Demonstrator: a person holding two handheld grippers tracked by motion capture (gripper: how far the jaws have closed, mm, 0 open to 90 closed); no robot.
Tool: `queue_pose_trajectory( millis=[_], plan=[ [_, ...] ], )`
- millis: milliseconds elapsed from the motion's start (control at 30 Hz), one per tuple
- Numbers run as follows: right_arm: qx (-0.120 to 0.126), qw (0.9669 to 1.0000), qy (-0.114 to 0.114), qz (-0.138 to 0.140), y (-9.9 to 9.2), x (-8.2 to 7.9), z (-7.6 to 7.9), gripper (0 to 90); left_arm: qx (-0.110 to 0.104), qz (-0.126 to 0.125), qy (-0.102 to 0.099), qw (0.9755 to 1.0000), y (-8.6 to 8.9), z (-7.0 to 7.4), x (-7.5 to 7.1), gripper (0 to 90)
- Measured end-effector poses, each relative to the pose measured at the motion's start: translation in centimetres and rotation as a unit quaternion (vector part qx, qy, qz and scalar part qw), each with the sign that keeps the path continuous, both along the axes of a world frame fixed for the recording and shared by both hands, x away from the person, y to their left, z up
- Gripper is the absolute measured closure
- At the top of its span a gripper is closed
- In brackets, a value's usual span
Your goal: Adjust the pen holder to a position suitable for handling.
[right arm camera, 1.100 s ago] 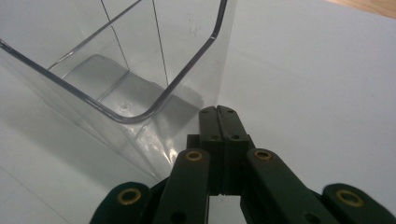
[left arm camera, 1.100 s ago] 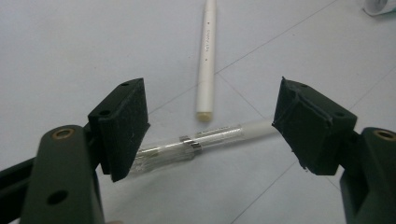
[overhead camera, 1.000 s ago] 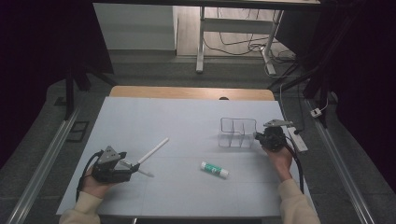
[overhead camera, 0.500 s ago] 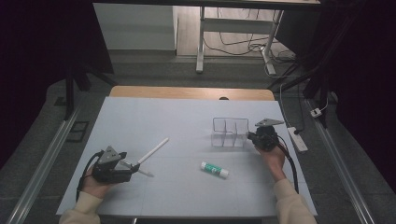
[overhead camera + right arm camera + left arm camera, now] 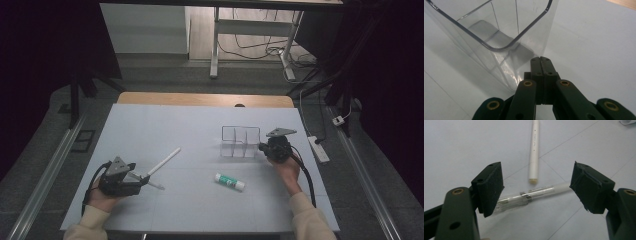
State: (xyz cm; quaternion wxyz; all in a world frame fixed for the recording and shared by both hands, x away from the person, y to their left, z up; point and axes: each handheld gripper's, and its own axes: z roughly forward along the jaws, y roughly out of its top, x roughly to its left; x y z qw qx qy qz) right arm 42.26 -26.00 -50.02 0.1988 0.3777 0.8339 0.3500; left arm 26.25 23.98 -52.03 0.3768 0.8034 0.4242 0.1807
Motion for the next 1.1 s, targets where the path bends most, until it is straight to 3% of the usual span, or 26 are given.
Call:
queue_pose_trajectory(
  millis=[1100],
  plan=[
    [-0.004, 0.9993, -0.006, 0.037, 4.1, -0.2, -0.2, 89.2, 0.004, -0.001, 0.001, 1.0, -0.1, -0.1, 0.0, 26.4]
  ],
)
